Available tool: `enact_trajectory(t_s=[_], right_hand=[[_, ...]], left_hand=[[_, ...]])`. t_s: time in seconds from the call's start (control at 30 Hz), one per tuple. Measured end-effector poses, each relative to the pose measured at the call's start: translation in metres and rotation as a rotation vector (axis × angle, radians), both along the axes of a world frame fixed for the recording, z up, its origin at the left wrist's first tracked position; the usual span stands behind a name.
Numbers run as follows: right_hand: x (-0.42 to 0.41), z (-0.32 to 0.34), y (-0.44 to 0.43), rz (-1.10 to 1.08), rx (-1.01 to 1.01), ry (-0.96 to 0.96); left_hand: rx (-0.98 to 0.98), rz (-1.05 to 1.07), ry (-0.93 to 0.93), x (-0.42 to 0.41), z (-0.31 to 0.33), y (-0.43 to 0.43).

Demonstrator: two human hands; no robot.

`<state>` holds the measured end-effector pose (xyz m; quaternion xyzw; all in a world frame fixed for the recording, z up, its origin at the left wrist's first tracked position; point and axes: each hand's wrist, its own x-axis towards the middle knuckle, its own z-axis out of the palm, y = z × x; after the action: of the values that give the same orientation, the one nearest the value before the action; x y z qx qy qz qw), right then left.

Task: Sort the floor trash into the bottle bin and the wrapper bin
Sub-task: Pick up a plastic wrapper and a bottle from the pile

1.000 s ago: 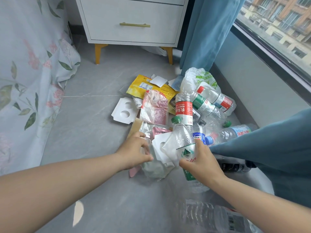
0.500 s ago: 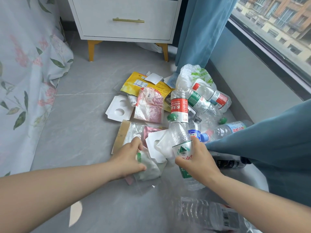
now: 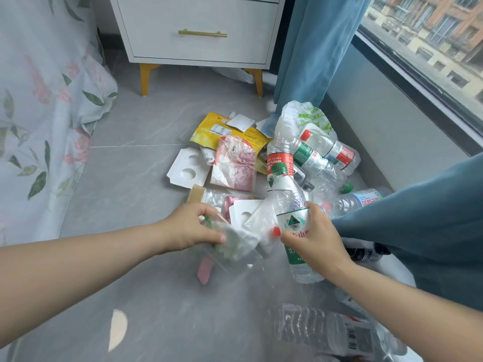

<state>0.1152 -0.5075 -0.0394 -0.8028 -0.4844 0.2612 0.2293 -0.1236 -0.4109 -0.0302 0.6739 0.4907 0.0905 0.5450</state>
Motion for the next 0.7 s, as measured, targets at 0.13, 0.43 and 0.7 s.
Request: enact_trajectory(t_s=[0.13,0.43,0.7], right_hand=[[0.006,-0.001,-0.001,-0.023,0.011,-0.001],[0.012,-0.012,-0.002,-0.056,0.032,0.035],[0.014,-0.019,0.001,-0.063,0.054,0.045]], left_hand=[[0.402,-0.056,-0.102,0.026,0.015,-0.013],[0.423,-0.033,0.259,0.054,-0.035,0.009],[0.433,-0.134,0.492,0.085,-0.046,0.008]])
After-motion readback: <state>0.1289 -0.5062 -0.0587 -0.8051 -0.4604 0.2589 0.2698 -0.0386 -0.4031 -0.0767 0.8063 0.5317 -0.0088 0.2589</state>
